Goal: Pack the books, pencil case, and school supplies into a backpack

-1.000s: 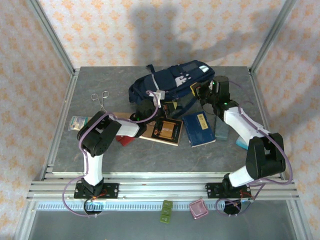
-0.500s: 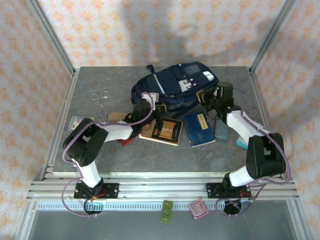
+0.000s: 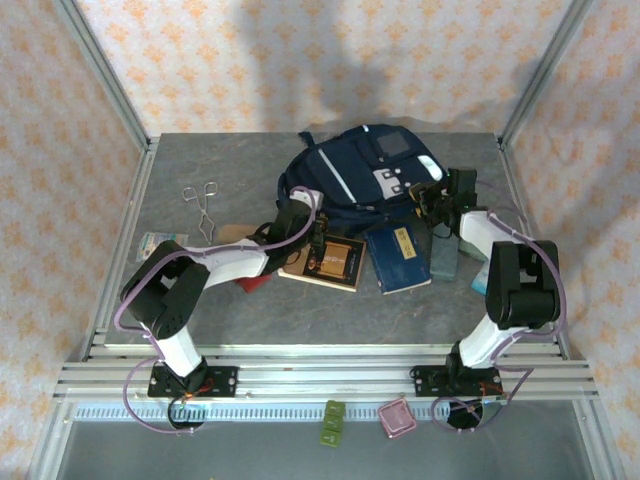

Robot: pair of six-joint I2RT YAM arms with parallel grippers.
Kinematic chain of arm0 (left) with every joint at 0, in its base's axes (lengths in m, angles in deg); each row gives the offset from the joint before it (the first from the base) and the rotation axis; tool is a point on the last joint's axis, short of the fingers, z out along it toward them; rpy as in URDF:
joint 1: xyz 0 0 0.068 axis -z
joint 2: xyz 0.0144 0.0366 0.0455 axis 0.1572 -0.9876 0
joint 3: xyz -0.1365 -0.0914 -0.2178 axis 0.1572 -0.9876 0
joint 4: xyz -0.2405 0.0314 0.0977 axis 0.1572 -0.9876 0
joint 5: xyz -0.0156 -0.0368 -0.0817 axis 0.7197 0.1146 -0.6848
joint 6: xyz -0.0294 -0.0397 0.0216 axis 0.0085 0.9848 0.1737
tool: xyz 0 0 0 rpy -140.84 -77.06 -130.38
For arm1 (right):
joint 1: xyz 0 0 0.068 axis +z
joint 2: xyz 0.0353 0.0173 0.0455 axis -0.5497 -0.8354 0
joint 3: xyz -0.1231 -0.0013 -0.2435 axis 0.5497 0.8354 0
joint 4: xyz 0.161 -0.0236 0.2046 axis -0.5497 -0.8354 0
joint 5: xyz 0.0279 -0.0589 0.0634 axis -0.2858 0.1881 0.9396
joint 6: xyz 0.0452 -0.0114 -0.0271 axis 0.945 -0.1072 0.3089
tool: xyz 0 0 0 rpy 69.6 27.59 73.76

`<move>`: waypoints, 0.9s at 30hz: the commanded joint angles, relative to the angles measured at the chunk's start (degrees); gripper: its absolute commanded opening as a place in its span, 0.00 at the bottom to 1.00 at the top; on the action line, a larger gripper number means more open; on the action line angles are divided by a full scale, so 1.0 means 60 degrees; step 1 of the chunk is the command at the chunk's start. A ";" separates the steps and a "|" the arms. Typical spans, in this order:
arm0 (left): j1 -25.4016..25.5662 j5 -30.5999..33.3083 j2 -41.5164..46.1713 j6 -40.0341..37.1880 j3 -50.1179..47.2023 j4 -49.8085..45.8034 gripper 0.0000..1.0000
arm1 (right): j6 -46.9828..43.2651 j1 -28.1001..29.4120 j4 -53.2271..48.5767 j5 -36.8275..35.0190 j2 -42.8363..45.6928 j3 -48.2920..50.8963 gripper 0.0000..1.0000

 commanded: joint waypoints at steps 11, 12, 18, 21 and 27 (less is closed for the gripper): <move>0.0482 0.0134 -0.0202 -0.0111 0.1064 -0.0187 0.00 | 0.0239 0.0944 -0.0951 0.0484 0.3692 0.2016 0.66; 0.0510 0.0110 -0.0204 -0.0118 0.1082 -0.0200 0.00 | 0.0521 0.1127 -0.0634 0.0675 0.3777 0.2325 0.66; 0.0658 0.0045 -0.0134 -0.0118 0.1129 -0.0377 0.00 | 0.1622 0.2316 0.0712 0.1224 0.3262 0.2814 0.67; 0.0767 -0.0013 0.0004 -0.0147 0.1070 -0.0378 0.00 | 0.1921 0.2663 0.1340 0.1071 0.2705 0.2770 0.67; 0.1171 -0.0114 0.0162 -0.0288 0.1065 -0.0509 0.00 | 0.2287 0.2952 0.2584 0.0468 0.1323 0.2112 0.64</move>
